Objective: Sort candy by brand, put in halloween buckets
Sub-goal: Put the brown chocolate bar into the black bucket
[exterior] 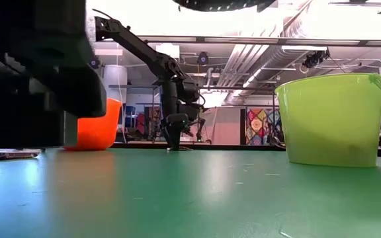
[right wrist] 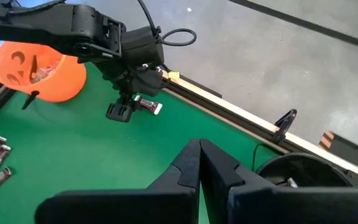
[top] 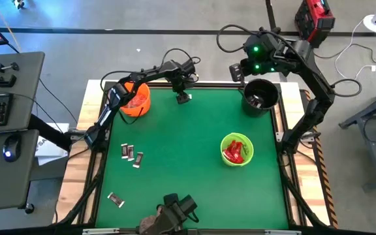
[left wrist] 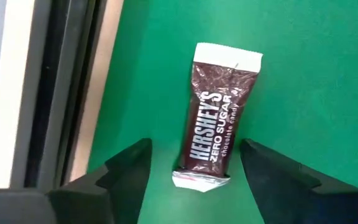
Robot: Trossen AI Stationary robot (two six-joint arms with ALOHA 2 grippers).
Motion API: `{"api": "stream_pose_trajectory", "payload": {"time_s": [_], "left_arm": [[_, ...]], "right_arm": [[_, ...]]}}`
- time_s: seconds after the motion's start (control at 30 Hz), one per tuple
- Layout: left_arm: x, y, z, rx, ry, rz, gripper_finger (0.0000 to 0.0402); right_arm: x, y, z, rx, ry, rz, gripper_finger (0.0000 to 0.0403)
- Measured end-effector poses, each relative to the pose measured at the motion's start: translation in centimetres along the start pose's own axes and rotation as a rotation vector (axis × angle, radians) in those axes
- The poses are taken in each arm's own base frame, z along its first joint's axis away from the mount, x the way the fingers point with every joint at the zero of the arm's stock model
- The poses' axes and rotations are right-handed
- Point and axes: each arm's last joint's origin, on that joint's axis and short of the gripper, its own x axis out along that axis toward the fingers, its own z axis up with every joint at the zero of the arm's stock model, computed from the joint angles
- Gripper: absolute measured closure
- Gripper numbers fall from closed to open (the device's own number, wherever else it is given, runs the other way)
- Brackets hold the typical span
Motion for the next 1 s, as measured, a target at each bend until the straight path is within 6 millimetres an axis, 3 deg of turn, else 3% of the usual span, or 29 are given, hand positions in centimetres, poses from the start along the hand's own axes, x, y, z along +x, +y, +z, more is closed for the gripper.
{"api": "stream_pose_trajectory", "payload": {"time_s": [0.13,0.37,0.57,0.73,0.87,1.0], "left_arm": [[0.0,-0.2,0.0,0.020,0.020,0.037,0.0208],[-0.3,-0.7,0.0,0.018,0.041,0.043,0.0368],[-3.0,-0.2,-0.5,-0.024,0.038,0.031,0.0385],[-8.4,0.3,-0.6,-0.087,-0.102,0.031,0.0401],[-10.9,-1.8,0.4,-0.091,-0.234,-0.019,0.0400],[-13.0,-5.5,2.2,-0.036,-0.376,-0.039,0.0400]], "right_arm": [[0.0,0.0,0.0,-0.028,0.000,0.000,0.0403],[0.0,0.0,0.0,-0.054,0.000,0.000,0.0403],[0.0,0.0,0.0,-0.078,0.000,0.000,0.0403],[0.0,0.0,0.0,-0.083,-0.002,-0.001,0.0403],[0.0,0.0,0.2,-0.078,-0.021,-0.005,0.0403],[0.0,0.0,0.4,-0.067,-0.055,-0.029,0.0403]]}}
